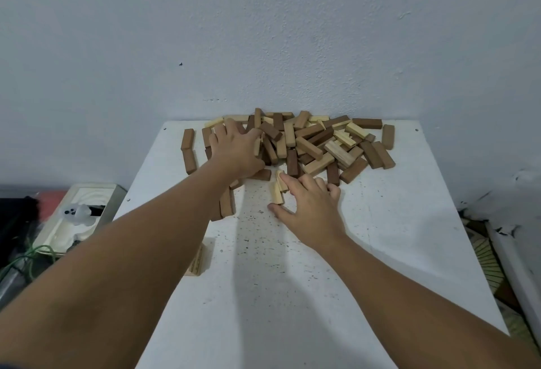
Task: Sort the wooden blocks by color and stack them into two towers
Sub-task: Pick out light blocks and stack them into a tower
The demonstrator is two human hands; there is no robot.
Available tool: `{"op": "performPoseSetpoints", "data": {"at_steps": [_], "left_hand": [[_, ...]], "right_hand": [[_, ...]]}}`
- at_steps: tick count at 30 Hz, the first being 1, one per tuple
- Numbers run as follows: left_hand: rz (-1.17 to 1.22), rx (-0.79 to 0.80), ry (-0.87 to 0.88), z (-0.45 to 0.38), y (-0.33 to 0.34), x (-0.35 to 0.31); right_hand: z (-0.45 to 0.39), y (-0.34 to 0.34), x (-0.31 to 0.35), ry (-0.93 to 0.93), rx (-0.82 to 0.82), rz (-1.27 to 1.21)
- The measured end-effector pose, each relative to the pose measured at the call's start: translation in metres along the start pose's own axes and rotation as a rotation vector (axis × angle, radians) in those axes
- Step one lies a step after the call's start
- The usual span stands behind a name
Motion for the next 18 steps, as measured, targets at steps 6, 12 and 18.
{"op": "performPoseSetpoints", "data": {"at_steps": [6, 12, 18], "left_hand": [[-0.054, 0.132, -0.028, -0.015, -0.005, 0.001], [0.065, -0.026, -0.029, -0.003, -0.012, 0.007], [0.175, -0.073, -0.003, 0.038, -0.014, 0.005]], "right_hand": [[-0.002, 0.0, -0.002, 0.003, 0.063, -0.052], [-0.005, 0.001, -0.003, 0.01, 0.034, -0.1], [-0.004, 0.003, -0.002, 0.002, 0.016, -0.098]]}}
Point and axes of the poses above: each hand's wrist, its own z-axis away from the middle knuckle, its own y-axis out of the palm, x = y × z, the point moved 5 cm from there along -z, towards the middle knuckle, and after that the axes turned 2 degrees about y, right-handed, at the moved point
